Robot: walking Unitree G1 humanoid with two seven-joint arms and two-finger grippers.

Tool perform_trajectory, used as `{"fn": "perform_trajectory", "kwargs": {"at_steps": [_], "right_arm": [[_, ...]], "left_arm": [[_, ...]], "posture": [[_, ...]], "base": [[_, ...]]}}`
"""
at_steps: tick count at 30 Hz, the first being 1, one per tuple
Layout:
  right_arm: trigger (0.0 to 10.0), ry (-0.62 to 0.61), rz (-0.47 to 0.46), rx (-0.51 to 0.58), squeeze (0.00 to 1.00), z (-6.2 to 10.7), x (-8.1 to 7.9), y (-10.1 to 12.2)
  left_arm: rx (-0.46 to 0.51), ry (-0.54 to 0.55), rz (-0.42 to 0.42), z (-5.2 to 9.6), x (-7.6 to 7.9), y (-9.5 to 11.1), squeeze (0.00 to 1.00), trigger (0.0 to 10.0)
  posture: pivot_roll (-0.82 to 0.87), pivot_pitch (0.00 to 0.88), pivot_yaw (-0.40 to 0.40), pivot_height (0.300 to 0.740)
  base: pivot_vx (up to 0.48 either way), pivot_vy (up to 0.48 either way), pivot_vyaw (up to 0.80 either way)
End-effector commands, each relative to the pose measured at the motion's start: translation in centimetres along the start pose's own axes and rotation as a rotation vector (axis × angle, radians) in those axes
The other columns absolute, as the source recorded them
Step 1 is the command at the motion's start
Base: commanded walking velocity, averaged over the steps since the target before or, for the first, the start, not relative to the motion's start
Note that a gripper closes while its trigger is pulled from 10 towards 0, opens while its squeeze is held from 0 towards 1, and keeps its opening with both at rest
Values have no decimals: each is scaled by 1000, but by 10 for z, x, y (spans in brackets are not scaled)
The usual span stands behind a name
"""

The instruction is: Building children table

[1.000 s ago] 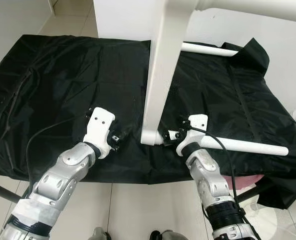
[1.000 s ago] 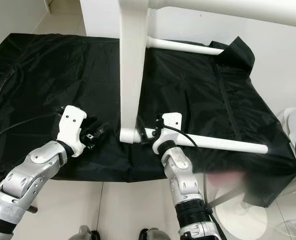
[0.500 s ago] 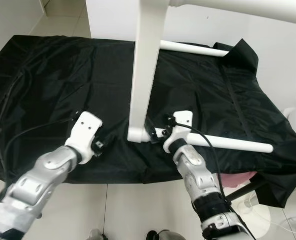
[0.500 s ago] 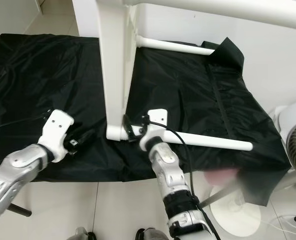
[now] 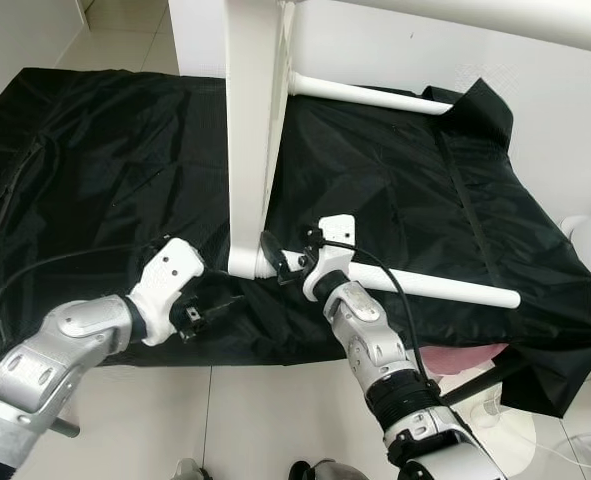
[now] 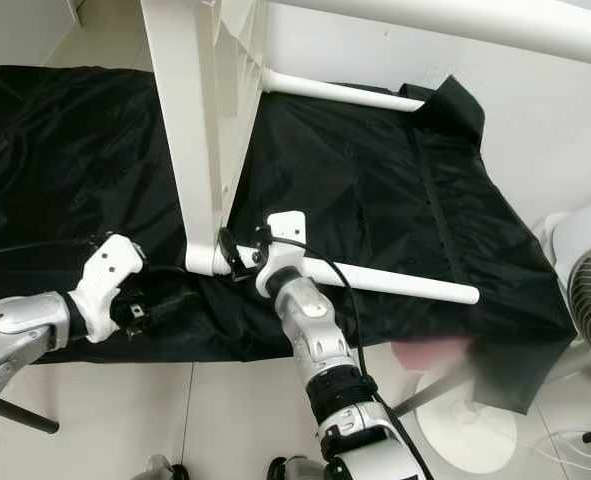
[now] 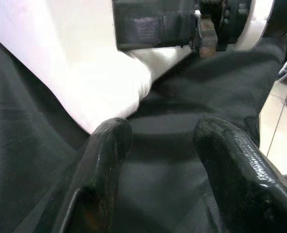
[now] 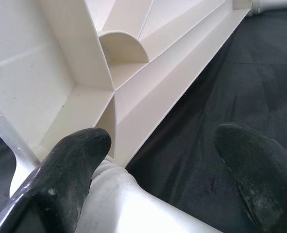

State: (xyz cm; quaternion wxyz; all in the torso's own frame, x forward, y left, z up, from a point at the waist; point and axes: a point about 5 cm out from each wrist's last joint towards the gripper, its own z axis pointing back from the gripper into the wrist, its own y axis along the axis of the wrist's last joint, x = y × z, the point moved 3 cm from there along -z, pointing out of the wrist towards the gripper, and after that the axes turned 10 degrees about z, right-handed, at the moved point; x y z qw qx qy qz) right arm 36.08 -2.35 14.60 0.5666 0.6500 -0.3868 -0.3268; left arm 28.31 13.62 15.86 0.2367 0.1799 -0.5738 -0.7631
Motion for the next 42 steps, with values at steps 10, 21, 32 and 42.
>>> {"fn": "perform_trajectory", "kwargs": {"at_steps": [10, 21, 32, 42], "right_arm": [[10000, 36, 44, 33, 0, 12, -6, -2], [10000, -90, 102, 137, 0, 52, 40, 24], [10000, -264, 138, 165, 0, 89, 74, 33], [10000, -394, 132, 132, 0, 100, 90, 30]], "left_arm": [[45, 37, 80, -2, -3, 5, 0, 10000], [202, 129, 149, -5, 2, 32, 1000, 10000], [331, 219, 207, -19, 14, 46, 812, 10000], [454, 363, 256, -27, 7, 63, 0, 10000]], "posture": [[70, 118, -94, 740], [56, 120, -92, 740], [59, 109, -95, 740], [38, 115, -78, 740]], "base": [[0, 0, 0], [0, 0, 0], [0, 0, 0], [0, 0, 0]]}}
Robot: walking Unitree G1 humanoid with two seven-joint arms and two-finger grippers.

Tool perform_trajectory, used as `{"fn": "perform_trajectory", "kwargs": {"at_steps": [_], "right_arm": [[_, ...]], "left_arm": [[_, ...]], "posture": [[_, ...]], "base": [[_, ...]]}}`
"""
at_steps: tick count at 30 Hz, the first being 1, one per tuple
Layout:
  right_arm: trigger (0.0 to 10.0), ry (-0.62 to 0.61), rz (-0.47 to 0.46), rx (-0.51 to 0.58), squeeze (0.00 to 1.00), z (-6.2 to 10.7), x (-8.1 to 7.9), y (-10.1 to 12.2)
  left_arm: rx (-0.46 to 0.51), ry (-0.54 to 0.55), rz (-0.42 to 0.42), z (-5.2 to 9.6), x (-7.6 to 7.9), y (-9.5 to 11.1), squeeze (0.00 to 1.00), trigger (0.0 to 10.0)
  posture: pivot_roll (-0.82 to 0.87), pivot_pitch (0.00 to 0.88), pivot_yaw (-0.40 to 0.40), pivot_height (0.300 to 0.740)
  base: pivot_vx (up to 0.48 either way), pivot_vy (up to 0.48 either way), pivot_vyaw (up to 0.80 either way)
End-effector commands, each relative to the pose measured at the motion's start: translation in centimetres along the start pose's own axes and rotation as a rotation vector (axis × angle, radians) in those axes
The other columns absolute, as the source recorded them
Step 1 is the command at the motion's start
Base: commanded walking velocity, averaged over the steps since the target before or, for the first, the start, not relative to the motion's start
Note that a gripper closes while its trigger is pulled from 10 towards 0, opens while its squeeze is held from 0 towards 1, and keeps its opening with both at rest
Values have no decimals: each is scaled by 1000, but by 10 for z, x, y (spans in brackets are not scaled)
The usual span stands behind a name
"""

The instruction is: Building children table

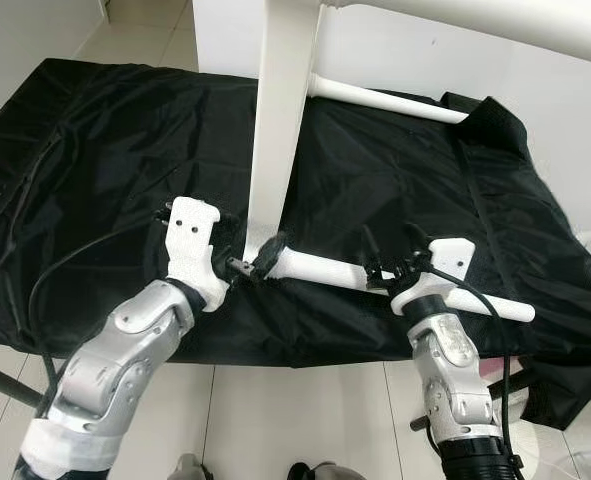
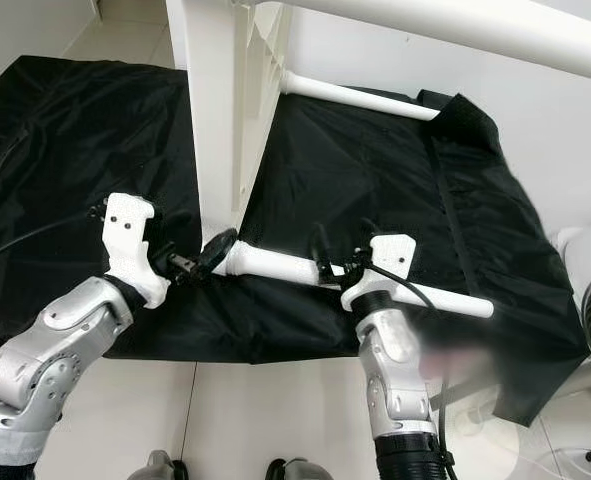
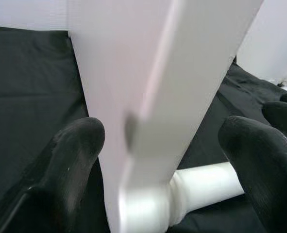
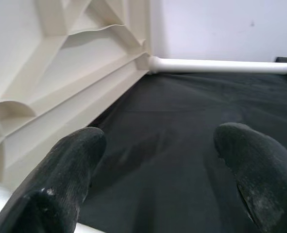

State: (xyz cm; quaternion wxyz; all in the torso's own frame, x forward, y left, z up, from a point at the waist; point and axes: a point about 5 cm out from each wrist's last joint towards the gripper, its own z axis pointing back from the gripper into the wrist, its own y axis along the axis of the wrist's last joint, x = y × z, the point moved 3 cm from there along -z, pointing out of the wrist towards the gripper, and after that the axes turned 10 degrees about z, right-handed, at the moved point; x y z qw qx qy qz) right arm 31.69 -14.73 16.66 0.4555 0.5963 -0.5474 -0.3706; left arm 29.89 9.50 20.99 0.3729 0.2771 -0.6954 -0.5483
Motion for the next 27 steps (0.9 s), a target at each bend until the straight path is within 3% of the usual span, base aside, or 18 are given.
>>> {"fn": "perform_trajectory", "kwargs": {"at_steps": [1, 7, 16, 19, 24, 27], "right_arm": [[10000, -52, 8, -35, 0, 6, 7, -5], [10000, -76, 11, -52, 0, 9, 9, -7], [10000, -99, 29, -80, 0, 8, 11, -13], [10000, -103, 33, -85, 0, 7, 10, -14], [10000, -107, 34, -86, 0, 7, 10, -15], [10000, -119, 40, -86, 0, 5, 11, -15]], "left_arm": [[47, 57, 10, -5, -3, 5, 0, 10000], [91, 99, 2, -10, -3, 11, 0, 10000], [152, 72, -78, -28, 19, 21, 0, 10000], [176, 70, -52, -33, 23, 23, 0, 10000], [188, 79, -54, -37, 24, 24, 0, 10000], [201, 102, -96, -45, 24, 25, 0, 10000]], "posture": [[31, 115, -73, 740], [27, 115, -70, 740], [20, 111, -61, 740], [19, 108, -57, 740], [16, 107, -52, 740], [5, 102, -41, 740]], "base": [[0, 0, 0], [0, 0, 0], [0, 0, 0], [0, 0, 0], [0, 0, 0], [0, 0, 0]]}}
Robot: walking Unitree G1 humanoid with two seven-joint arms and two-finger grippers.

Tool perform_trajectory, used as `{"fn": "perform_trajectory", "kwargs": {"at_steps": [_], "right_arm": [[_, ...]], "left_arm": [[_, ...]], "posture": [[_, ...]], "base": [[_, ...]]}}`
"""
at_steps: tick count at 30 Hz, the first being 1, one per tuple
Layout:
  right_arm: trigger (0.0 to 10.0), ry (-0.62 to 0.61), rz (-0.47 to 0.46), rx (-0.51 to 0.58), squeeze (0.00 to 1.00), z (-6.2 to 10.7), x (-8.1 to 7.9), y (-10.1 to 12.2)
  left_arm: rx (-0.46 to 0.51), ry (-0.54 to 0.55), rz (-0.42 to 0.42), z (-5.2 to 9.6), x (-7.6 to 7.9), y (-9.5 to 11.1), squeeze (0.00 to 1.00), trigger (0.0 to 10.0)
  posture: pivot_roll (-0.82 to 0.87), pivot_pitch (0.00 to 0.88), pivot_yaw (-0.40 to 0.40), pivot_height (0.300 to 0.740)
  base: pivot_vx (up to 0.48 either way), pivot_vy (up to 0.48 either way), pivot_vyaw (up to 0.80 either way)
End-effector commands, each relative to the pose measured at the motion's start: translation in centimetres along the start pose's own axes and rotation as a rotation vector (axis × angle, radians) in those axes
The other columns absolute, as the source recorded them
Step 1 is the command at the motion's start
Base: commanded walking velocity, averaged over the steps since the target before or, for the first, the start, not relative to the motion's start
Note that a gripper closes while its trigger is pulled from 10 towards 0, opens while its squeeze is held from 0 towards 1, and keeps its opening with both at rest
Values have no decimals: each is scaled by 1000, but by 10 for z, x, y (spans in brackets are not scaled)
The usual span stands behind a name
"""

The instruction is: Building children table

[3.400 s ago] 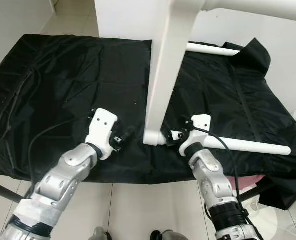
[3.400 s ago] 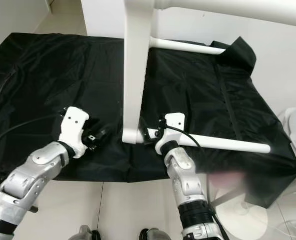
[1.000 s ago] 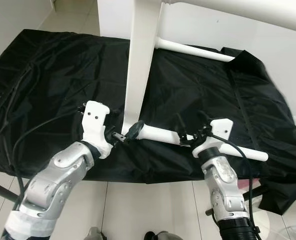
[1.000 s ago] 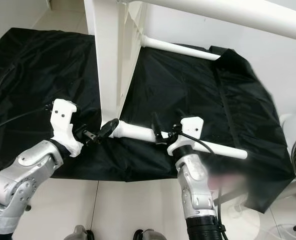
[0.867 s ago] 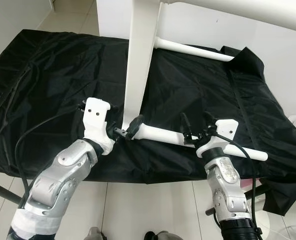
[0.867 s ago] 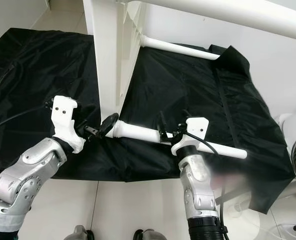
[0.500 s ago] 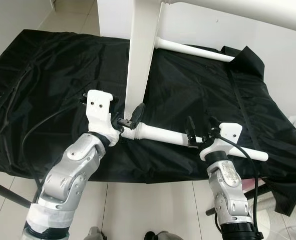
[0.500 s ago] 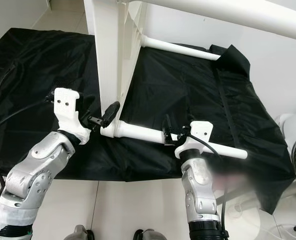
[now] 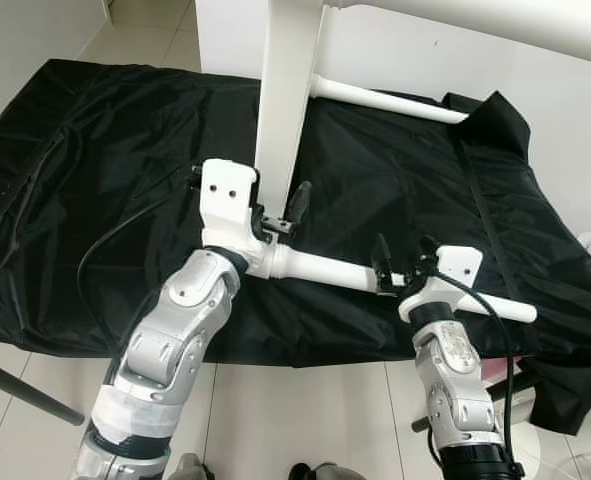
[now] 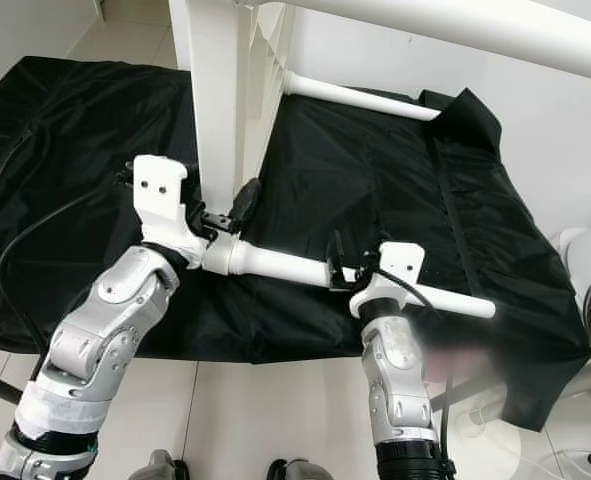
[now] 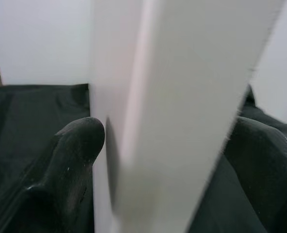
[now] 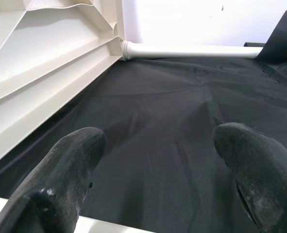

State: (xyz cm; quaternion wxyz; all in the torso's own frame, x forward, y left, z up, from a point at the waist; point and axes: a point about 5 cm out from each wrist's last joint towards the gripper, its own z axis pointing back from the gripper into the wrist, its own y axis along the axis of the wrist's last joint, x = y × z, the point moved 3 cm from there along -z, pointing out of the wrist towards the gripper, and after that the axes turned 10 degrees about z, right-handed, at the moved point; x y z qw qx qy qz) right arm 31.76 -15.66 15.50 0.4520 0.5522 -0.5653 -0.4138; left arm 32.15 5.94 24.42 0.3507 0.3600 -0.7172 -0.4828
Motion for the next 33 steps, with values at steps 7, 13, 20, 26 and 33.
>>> {"fn": "perform_trajectory", "kwargs": {"at_steps": [7, 13, 20, 26, 33], "right_arm": [[10000, -39, 20, -14, 0, -1, 5, -4], [10000, -47, 24, -6, 0, -2, 5, -3], [10000, -49, 31, -11, 0, -1, 5, -5], [10000, -49, 35, -16, 0, -2, 4, -7], [10000, -43, 39, -21, 0, -3, 2, -8]], "left_arm": [[13, 42, -109, -14, 3, -3, 0, 10000], [6, 91, -199, -23, 2, -4, 0, 10000], [21, 168, -210, -26, -8, -2, 0, 10000], [27, 243, -214, -28, -20, -1, 0, 10000], [48, 332, -277, -28, -36, 8, 0, 10000]], "posture": [[-1, 99, -31, 740], [-7, 99, -26, 740], [-8, 97, -31, 740], [-7, 93, -33, 740], [-6, 89, -38, 740]], "base": [[0, 0, 0], [0, 0, 0], [0, 0, 0], [0, 0, 0], [0, 0, 0]]}}
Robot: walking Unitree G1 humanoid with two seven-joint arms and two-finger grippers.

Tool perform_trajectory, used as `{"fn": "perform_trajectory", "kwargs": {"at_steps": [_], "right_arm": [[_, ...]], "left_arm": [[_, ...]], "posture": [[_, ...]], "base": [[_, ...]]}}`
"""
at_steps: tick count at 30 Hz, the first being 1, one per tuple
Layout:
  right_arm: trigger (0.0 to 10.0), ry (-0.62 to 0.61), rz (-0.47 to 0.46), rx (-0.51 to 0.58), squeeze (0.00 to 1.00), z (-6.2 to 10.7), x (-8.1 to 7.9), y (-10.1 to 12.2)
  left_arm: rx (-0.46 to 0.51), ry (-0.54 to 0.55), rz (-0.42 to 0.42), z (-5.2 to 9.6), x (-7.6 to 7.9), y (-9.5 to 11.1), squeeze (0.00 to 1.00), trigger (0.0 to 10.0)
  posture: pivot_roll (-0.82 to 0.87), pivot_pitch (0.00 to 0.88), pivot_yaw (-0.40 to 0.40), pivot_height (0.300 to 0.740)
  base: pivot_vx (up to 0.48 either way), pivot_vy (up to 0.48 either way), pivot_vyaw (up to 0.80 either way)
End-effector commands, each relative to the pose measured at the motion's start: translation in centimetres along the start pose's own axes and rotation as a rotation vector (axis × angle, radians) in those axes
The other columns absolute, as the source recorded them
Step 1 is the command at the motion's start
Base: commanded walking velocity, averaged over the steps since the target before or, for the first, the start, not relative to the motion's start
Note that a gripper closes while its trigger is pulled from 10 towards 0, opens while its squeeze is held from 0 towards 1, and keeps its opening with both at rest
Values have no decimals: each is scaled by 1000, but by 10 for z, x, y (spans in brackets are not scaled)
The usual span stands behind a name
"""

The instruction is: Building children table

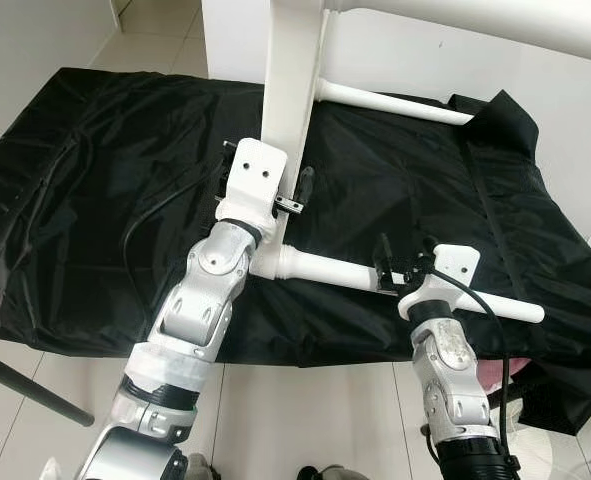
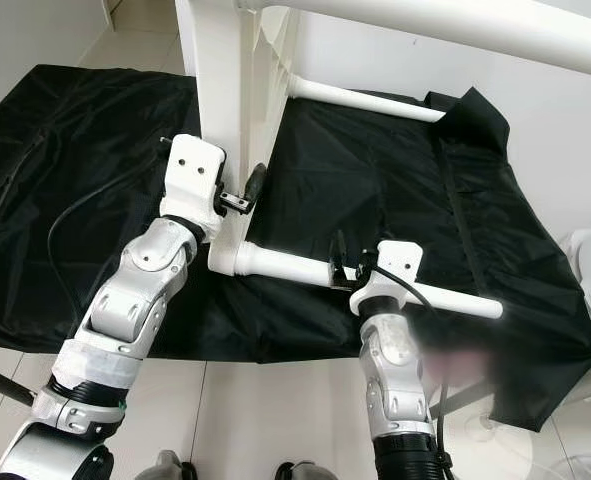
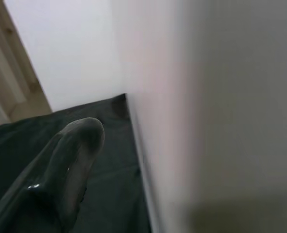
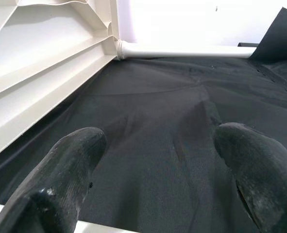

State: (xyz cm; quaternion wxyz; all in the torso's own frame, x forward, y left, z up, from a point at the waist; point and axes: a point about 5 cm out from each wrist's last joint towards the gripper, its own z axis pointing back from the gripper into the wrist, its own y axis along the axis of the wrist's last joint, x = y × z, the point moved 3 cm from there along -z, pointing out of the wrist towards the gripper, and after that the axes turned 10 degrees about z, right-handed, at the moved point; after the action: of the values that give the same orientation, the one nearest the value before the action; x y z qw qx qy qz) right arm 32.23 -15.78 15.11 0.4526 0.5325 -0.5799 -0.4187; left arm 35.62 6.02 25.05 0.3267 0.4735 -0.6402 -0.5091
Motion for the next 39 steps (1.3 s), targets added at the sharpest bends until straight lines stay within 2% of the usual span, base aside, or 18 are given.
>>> {"fn": "perform_trajectory", "kwargs": {"at_steps": [1, 6, 13, 14, 15, 16, 17, 18, 31, 39], "right_arm": [[10000, -8, 6, -11, 0, 1, 1, -4], [10000, -3, 13, -21, 0, 1, -1, -6], [10000, -5, 17, -23, 0, 1, -1, -8], [10000, -5, 18, -23, 0, 1, -1, -8], [10000, -5, 18, -23, 0, 1, -1, -8], [10000, -5, 18, -24, 0, 1, -2, -8], [10000, -5, 18, -24, 0, 1, -2, -8], [10000, -5, 19, -24, 0, 1, -2, -9], [10000, -18, 26, -33, 0, 1, 0, -12], [10000, -27, 30, -35, 0, 0, 3, -13]], "left_arm": [[40, 234, 12, 0, -23, 4, 0, 10000], [78, 273, 22, -2, -33, 12, 0, 10000], [87, 266, 20, -3, -30, 14, 0, 10000], [93, 261, 31, -3, -28, 14, 0, 9020], [93, 261, 31, -3, -28, 14, 0, 9020], [97, 258, 38, -2, -28, 14, 0, 3373], [97, 258, 38, -2, -28, 14, 0, 3373], [103, 253, 46, -2, -26, 15, 0, 0], [106, 222, 42, 4, -29, 12, 0, 0], [100, 278, 9, 11, -51, 11, 0, 0]], "posture": [[-7, 88, -40, 740], [-7, 83, -40, 740], [-7, 76, -37, 740], [-6, 71, -35, 740], [-6, 71, -35, 740], [-6, 70, -33, 740], [-6, 70, -33, 740], [-6, 68, -32, 740], [0, 72, -31, 740], [10, 90, -37, 740]], "base": [[0, 0, 0], [0, 0, 0], [0, 0, 0], [0, 0, 0], [0, 0, 0], [0, 0, 0], [0, 0, 0], [0, 0, 0], [0, 0, 0], [0, 0, 0]]}}
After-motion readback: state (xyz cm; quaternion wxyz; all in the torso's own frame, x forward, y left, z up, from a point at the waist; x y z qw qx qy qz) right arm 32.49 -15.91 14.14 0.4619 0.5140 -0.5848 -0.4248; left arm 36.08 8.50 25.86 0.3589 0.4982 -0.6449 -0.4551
